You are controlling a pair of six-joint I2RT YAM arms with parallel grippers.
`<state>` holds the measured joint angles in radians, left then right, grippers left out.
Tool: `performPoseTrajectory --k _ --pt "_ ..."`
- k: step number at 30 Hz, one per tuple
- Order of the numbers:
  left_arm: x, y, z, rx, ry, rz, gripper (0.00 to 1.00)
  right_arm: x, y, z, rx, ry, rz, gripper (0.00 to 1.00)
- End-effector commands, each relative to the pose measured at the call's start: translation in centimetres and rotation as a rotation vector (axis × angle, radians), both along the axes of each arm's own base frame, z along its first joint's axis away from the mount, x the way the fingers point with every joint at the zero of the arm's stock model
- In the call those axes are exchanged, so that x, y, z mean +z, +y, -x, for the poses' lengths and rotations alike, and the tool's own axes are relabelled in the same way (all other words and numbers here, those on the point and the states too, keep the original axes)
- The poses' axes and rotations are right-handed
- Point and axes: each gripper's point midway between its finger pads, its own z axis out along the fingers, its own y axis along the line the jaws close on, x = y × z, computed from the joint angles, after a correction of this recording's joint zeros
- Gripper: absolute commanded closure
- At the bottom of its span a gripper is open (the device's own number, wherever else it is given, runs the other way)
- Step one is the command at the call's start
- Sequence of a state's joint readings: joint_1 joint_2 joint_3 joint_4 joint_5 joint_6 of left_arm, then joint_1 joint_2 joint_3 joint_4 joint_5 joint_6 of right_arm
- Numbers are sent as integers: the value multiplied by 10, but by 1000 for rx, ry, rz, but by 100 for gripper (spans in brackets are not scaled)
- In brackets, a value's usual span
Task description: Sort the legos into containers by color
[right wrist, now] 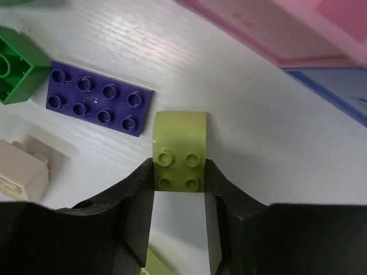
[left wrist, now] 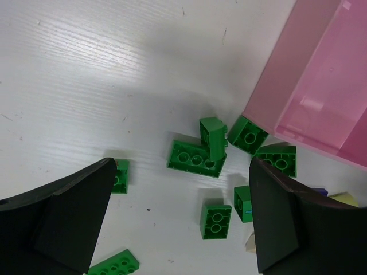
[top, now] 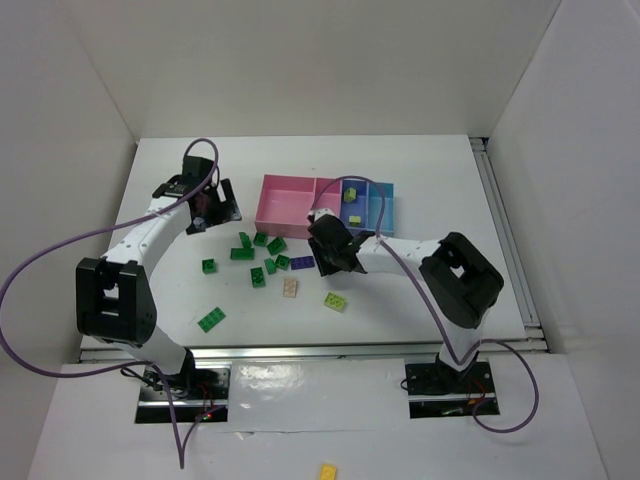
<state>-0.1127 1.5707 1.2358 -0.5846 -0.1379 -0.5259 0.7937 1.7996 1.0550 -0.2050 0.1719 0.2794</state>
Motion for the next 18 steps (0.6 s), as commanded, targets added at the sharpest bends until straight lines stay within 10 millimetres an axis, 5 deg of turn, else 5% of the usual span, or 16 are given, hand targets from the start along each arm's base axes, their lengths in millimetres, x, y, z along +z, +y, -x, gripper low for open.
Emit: performPoseTrajectory --k 1,4,7,11,16,18 --pt "13 10 1 16 -25 -40 1 63 1 -21 -75 -153 -43 73" --pt "12 12 1 21 -15 -49 1 98 -13 -23 -142 -214 -58 73" --pt "15 11 -2 29 -25 -43 1 124 -39 -47 -269 -265 -80 73" --pt "15 10 -2 45 -26 -32 1 130 -68 -83 -379 -269 -85 70" --pt "18 7 -2 43 -34 -10 1 119 -78 -125 -433 -262 -67 66" --pt "18 5 -1 38 -33 -2 1 119 -81 -135 -444 -260 -75 37"
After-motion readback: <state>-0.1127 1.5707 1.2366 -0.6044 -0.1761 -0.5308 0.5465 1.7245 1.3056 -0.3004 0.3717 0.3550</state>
